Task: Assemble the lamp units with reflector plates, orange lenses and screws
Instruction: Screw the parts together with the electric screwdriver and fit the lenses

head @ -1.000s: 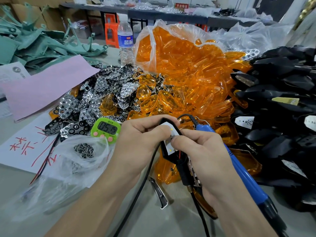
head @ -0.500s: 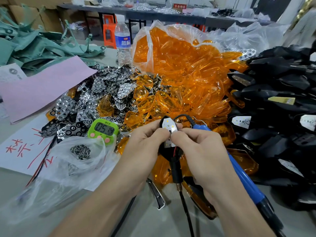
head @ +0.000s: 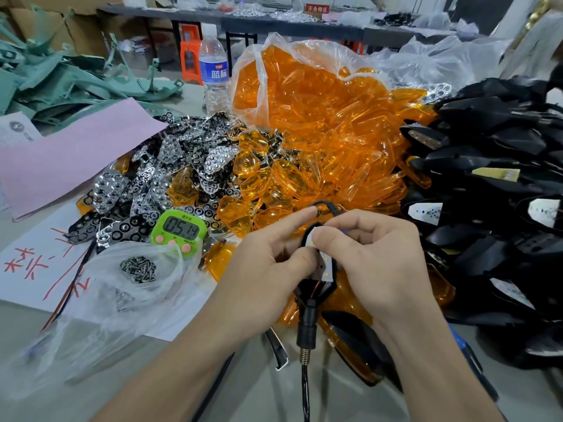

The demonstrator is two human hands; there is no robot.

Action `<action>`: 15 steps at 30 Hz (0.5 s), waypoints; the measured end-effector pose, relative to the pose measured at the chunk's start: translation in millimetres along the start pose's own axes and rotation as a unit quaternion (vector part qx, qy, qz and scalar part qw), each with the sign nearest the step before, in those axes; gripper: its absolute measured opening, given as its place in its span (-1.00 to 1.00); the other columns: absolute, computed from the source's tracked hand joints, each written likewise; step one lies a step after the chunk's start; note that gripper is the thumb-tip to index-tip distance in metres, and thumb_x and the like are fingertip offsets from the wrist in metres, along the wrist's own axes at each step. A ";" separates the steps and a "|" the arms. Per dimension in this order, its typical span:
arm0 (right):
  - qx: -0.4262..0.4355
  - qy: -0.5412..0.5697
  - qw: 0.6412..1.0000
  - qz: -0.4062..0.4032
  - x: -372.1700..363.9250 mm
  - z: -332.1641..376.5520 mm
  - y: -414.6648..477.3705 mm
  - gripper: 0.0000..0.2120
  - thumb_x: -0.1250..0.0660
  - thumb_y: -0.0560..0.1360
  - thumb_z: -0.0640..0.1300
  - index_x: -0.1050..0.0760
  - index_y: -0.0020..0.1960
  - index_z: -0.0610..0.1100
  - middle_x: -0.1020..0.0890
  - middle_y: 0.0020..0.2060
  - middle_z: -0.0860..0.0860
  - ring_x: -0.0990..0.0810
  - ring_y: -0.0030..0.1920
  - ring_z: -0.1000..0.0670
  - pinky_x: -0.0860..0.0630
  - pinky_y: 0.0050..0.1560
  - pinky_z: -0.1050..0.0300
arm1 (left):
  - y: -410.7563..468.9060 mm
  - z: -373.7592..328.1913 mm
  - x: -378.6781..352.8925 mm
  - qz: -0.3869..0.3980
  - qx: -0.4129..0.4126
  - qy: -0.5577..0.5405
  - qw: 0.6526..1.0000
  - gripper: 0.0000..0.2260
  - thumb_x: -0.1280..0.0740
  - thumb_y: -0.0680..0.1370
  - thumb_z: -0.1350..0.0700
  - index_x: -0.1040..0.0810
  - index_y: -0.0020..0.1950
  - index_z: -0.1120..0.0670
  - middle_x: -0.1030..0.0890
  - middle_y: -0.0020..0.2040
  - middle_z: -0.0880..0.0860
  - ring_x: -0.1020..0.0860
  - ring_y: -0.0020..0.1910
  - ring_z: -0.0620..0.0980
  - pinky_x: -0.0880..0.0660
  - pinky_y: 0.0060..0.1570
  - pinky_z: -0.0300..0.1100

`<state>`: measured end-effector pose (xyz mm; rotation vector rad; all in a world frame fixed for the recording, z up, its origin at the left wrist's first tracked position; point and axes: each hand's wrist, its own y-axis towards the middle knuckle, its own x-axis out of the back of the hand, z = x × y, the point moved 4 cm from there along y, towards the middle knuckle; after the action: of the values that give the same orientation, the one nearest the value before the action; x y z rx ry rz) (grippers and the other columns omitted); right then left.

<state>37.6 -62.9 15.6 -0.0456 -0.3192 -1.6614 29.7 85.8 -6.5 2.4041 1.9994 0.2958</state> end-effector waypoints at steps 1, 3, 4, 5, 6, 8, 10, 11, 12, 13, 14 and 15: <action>-0.001 0.016 1.000 -0.008 1.2 0.4 0.3 -0.93 -0.49 0.31 0.00 -0.69 -0.23 0.04 -0.66 -0.43 -0.01 -0.62 -0.40 -0.05 -0.59 -0.36 -0.04 | -0.3 1.8 -2.3 0.012 0.014 -0.015 1.000 -0.48 -0.37 0.52 0.11 -0.46 0.48 -0.19 -0.73 -0.16 -0.05 -0.66 -0.17 -0.12 -0.58 -0.12 -0.28; -0.011 0.056 0.998 -0.028 3.6 0.5 0.0 -0.95 -0.50 0.30 -0.08 -0.66 -0.30 -0.05 -0.61 -0.50 -0.01 -0.53 -0.48 0.02 -0.49 -0.44 0.10 | -1.9 2.6 -10.6 0.041 0.035 -0.048 0.997 -0.53 -0.40 0.53 0.12 -0.52 0.42 -0.19 -0.74 -0.04 0.01 -0.70 -0.08 0.03 -0.66 -0.08 -0.12; -0.027 0.081 0.996 -0.033 4.3 -1.0 -0.6 -0.93 -0.50 0.29 -0.12 -0.63 -0.32 -0.09 -0.59 -0.51 -0.03 -0.52 -0.51 0.00 -0.47 -0.48 0.12 | -3.4 1.6 -14.7 0.051 0.041 -0.072 0.995 -0.63 -0.38 0.55 0.12 -0.58 0.33 -0.16 -0.72 -0.03 0.05 -0.70 -0.10 0.11 -0.68 -0.12 -0.04; -0.047 0.106 0.993 -0.034 4.1 -2.6 -1.2 -0.90 -0.50 0.28 -0.13 -0.61 -0.34 -0.12 -0.57 -0.52 -0.07 -0.51 -0.54 -0.05 -0.47 -0.49 0.10 | -4.8 0.9 -18.0 0.055 0.048 -0.096 0.993 -0.72 -0.36 0.57 0.12 -0.63 0.24 -0.12 -0.71 -0.06 0.10 -0.69 -0.15 0.14 -0.67 -0.19 -0.01; -0.066 0.126 0.989 -0.034 3.7 -4.0 -1.5 -0.87 -0.50 0.27 -0.13 -0.58 -0.37 -0.14 -0.54 -0.52 -0.09 -0.48 -0.55 -0.11 -0.47 -0.49 0.05 | -6.4 0.6 -19.7 0.056 0.054 -0.113 0.991 -0.78 -0.34 0.58 0.12 -0.65 0.17 -0.08 -0.69 -0.12 0.13 -0.67 -0.23 0.14 -0.64 -0.27 -0.03; -0.085 0.137 0.986 -0.034 3.1 -4.8 -1.0 -0.82 -0.48 0.25 -0.13 -0.51 -0.42 -0.14 -0.47 -0.51 -0.12 -0.41 -0.49 -0.15 -0.43 -0.43 -0.03 | -7.9 1.5 -21.3 0.059 0.065 -0.111 0.990 -0.84 -0.30 0.60 0.12 -0.65 0.07 -0.05 -0.62 -0.27 0.17 -0.58 -0.40 0.15 -0.53 -0.43 -0.11; -0.084 0.118 0.989 -0.018 2.5 -4.0 0.5 -0.84 -0.47 0.25 -0.12 -0.52 -0.42 -0.11 -0.47 -0.51 -0.09 -0.40 -0.43 -0.11 -0.40 -0.37 -0.02 | -8.5 1.0 -21.6 0.056 0.059 -0.101 0.992 -0.84 -0.26 0.60 0.16 -0.62 -0.01 -0.01 -0.52 -0.35 0.14 -0.44 -0.50 0.10 -0.36 -0.53 -0.19; -0.080 0.106 0.991 -0.003 2.0 -3.3 1.1 -0.87 -0.46 0.26 -0.11 -0.55 -0.40 -0.10 -0.48 -0.51 -0.06 -0.42 -0.42 -0.08 -0.41 -0.35 0.01 | -8.9 0.0 -21.5 0.048 0.051 -0.100 0.993 -0.83 -0.25 0.60 0.19 -0.61 -0.05 0.00 -0.48 -0.37 0.12 -0.40 -0.51 0.07 -0.30 -0.55 -0.22; -0.074 0.097 0.992 0.013 1.9 -2.7 1.3 -0.90 -0.45 0.27 -0.10 -0.57 -0.37 -0.09 -0.50 -0.50 -0.06 -0.44 -0.41 -0.06 -0.41 -0.35 0.03 | -9.3 -1.1 -21.1 0.040 0.043 -0.098 0.993 -0.82 -0.24 0.59 0.22 -0.60 -0.08 0.01 -0.45 -0.39 0.09 -0.39 -0.53 0.03 -0.27 -0.56 -0.25; -0.069 0.092 0.993 0.025 1.8 -2.0 1.3 -0.91 -0.44 0.29 -0.09 -0.59 -0.34 -0.09 -0.51 -0.49 -0.07 -0.45 -0.41 -0.03 -0.42 -0.35 0.05 | -9.6 -2.1 -21.1 0.035 0.036 -0.096 0.994 -0.80 -0.23 0.59 0.23 -0.59 -0.10 0.02 -0.43 -0.40 0.06 -0.39 -0.54 0.01 -0.26 -0.56 -0.26; -0.064 0.090 0.993 0.031 2.3 -1.9 1.4 -0.92 -0.44 0.30 -0.09 -0.59 -0.32 -0.09 -0.51 -0.48 -0.08 -0.46 -0.41 -0.03 -0.43 -0.36 0.06 | -10.2 -3.1 -21.1 0.032 0.031 -0.095 0.994 -0.80 -0.23 0.60 0.24 -0.59 -0.11 0.03 -0.43 -0.41 0.05 -0.39 -0.55 -0.01 -0.26 -0.56 -0.27; -0.060 0.093 0.993 0.033 2.6 -1.5 1.3 -0.92 -0.44 0.31 -0.09 -0.59 -0.31 -0.08 -0.51 -0.48 -0.10 -0.47 -0.41 -0.04 -0.44 -0.36 0.06 | -10.6 -4.2 -21.7 0.033 0.026 -0.095 0.995 -0.81 -0.23 0.60 0.24 -0.59 -0.10 0.04 -0.43 -0.42 0.04 -0.38 -0.56 -0.03 -0.26 -0.57 -0.27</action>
<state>38.8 -65.9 15.0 0.0073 -0.0754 -1.6039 15.1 66.1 -6.8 2.4265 1.8718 0.0134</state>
